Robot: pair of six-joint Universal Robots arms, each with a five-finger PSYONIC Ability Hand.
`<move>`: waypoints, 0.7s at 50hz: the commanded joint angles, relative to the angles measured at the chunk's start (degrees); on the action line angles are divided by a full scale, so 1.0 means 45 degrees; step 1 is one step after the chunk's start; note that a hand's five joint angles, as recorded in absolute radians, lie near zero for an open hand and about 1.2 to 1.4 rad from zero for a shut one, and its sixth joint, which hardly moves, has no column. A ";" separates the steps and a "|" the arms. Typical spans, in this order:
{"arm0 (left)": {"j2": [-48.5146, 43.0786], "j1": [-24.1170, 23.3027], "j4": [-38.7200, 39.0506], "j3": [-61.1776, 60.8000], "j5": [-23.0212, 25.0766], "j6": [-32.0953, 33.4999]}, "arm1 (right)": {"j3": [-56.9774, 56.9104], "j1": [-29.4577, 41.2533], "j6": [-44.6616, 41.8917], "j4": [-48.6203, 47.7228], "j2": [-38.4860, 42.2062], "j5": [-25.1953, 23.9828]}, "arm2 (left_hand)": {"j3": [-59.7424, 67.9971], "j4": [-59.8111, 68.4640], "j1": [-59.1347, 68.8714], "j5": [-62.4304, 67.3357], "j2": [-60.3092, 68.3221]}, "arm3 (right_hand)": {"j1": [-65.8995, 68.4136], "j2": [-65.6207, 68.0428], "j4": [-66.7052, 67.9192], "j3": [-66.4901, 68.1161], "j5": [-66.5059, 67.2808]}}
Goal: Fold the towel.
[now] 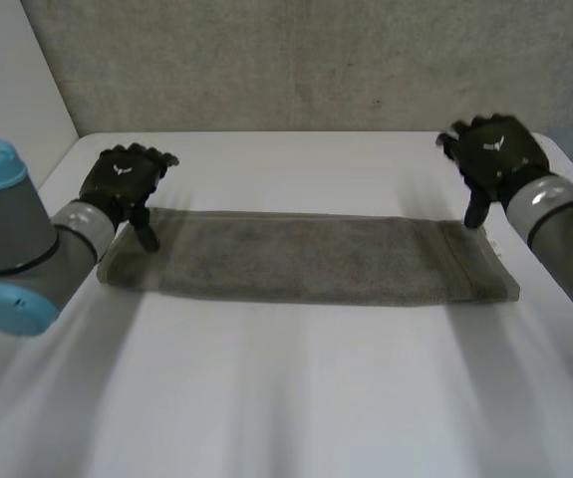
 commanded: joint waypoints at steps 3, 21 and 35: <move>0.1573 0.0191 0.1318 -0.3255 0.0971 -0.0620 | 0.1685 -0.0717 -0.0032 0.0853 -0.0059 -0.0303 | -0.0479 -0.0675 -0.0800 -0.2403 -0.0603 | 0.2889 0.2661 0.2511 0.2674 0.2825; 0.1790 0.0192 0.1907 -0.3942 0.1050 -0.1188 | 0.1277 -0.1578 -0.0208 0.0735 0.2441 -0.0148 | -0.0479 -0.0675 -0.0800 -0.2403 -0.0603 | 0.4614 0.4386 0.4237 0.4399 0.4550; 0.1848 0.0192 0.1887 -0.3943 0.1031 -0.1188 | 0.1003 -0.2183 -0.0423 -0.0886 0.2226 0.1610 | -0.0516 -0.0713 -0.0838 -0.2440 -0.0640 | 1.4843 1.4615 1.4466 1.4628 1.4779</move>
